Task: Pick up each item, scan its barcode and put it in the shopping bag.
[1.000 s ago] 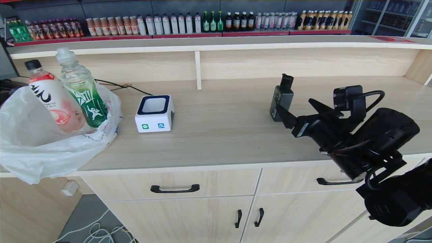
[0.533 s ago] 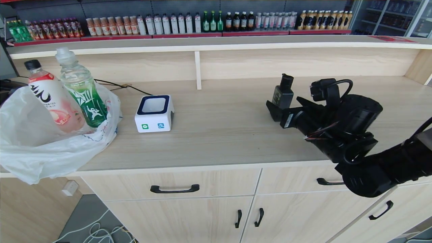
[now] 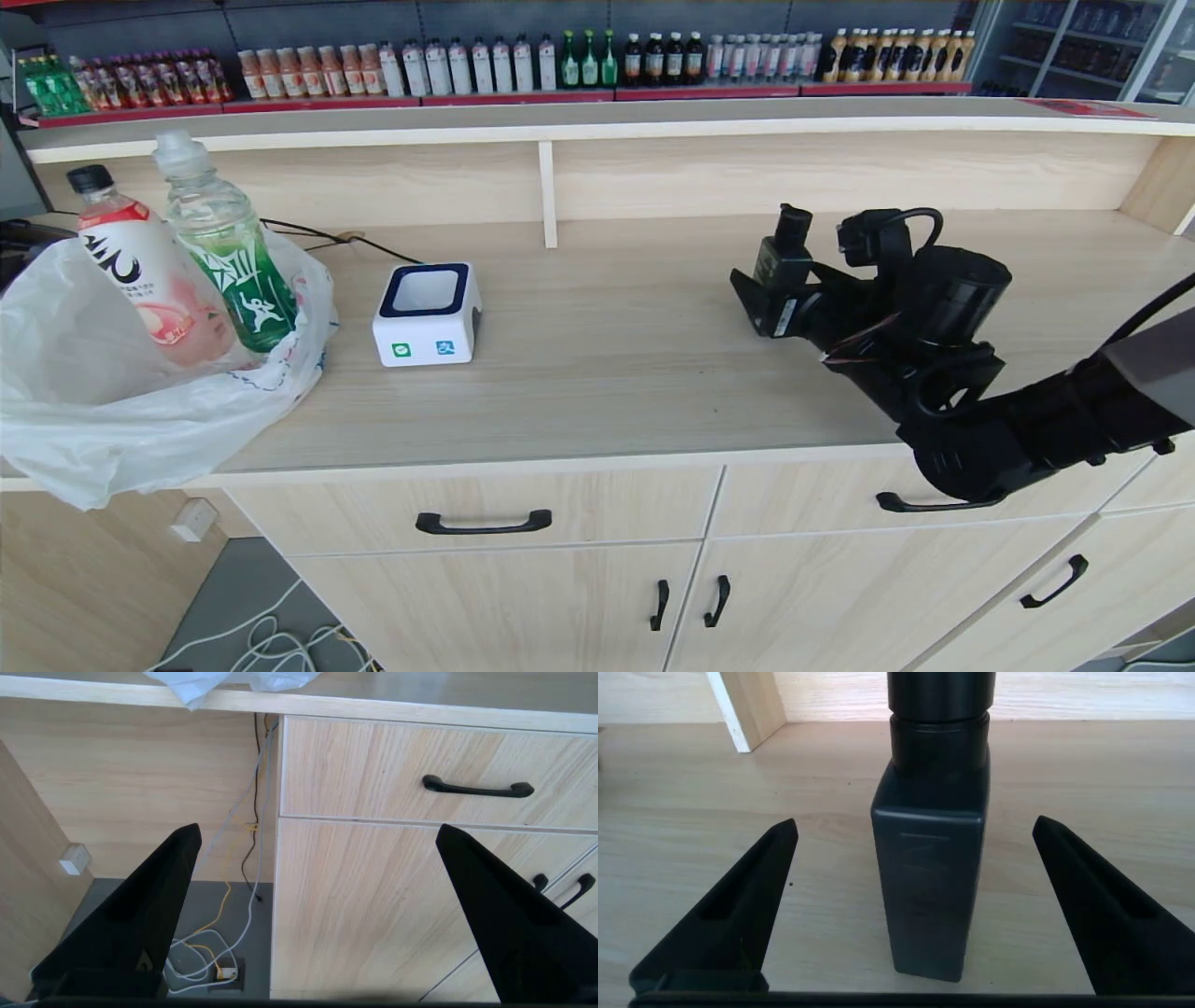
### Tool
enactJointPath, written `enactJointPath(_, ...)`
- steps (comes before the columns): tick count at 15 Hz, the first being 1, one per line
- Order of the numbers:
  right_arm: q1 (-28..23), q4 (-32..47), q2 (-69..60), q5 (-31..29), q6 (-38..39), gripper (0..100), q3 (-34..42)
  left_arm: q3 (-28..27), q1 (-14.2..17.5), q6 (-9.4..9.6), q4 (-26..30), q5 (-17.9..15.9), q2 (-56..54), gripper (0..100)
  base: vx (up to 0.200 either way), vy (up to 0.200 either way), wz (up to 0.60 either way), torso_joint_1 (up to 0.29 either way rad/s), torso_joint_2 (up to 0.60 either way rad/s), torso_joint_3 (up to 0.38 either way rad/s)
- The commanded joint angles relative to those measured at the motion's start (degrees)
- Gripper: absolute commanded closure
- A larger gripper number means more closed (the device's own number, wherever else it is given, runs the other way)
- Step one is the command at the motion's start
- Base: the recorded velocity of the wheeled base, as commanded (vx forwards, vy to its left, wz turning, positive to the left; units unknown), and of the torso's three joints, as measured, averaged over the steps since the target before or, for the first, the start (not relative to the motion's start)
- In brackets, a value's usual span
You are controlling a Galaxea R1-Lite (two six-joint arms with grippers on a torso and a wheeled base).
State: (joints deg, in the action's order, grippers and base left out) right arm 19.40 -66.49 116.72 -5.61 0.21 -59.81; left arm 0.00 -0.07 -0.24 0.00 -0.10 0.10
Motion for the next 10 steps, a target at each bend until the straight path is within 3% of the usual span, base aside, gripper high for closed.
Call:
enactJointPath(1, -0.4, 0.9, 2.0, 0.0, 0.5, 0, -3.3, 0.0, 0.0, -0.02, 0.0, 0.0, 0.0, 0, 0.000, 0.000, 0.00, 0.000, 0.00, 0.000)
enactJointPath(10, -0.9, 1.2, 6.0, -2.5, 1.8, 0, -7.8, 0.0, 0.0, -0.02, 0.0, 0.0, 0.0, 0, 0.000, 0.000, 0.00, 0.000, 0.00, 0.000)
